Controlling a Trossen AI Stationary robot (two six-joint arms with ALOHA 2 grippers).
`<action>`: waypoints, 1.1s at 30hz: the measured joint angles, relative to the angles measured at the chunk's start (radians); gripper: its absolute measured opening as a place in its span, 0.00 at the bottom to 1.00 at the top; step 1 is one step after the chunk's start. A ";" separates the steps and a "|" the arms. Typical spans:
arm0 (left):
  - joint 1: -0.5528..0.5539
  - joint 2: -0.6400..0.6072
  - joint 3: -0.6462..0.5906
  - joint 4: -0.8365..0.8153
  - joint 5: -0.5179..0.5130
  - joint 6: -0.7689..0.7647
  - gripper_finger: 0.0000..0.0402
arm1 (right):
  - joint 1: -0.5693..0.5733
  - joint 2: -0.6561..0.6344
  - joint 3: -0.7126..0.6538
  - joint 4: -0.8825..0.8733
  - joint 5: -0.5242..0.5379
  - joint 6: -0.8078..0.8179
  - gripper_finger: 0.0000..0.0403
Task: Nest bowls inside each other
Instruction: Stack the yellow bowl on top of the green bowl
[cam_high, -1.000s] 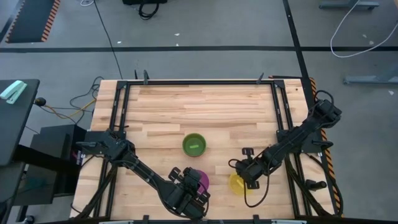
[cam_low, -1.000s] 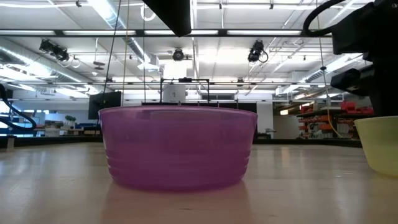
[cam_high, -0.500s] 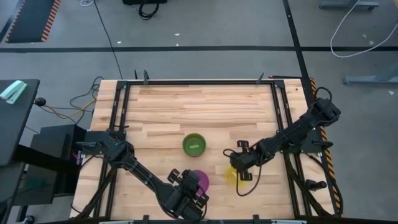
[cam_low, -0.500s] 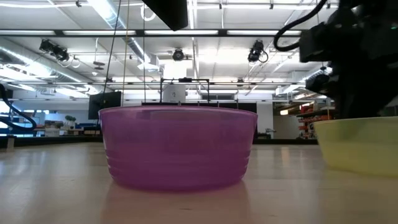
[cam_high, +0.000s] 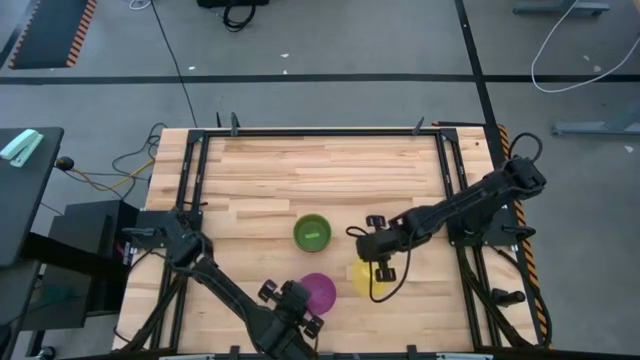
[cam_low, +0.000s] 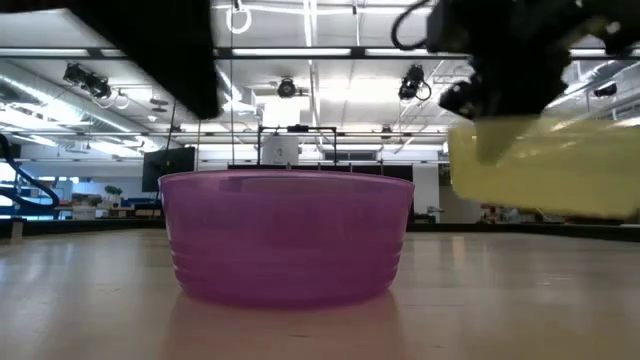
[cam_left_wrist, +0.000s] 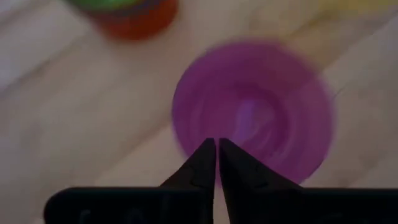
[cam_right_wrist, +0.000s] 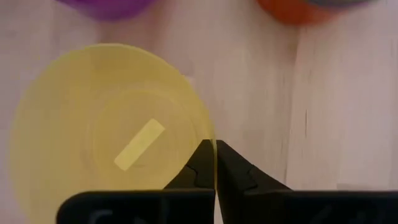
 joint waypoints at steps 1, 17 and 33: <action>-0.007 0.000 -0.015 0.003 0.025 -0.028 0.08 | -0.008 0.000 0.024 -0.010 -0.018 -0.014 0.01; -0.102 0.000 -0.070 -0.034 0.032 -0.129 0.02 | -0.303 0.000 0.429 -0.132 -0.280 -0.094 0.00; -0.110 0.000 -0.070 -0.135 0.007 -0.115 0.04 | -0.412 0.241 0.645 -0.206 -0.398 -0.096 0.00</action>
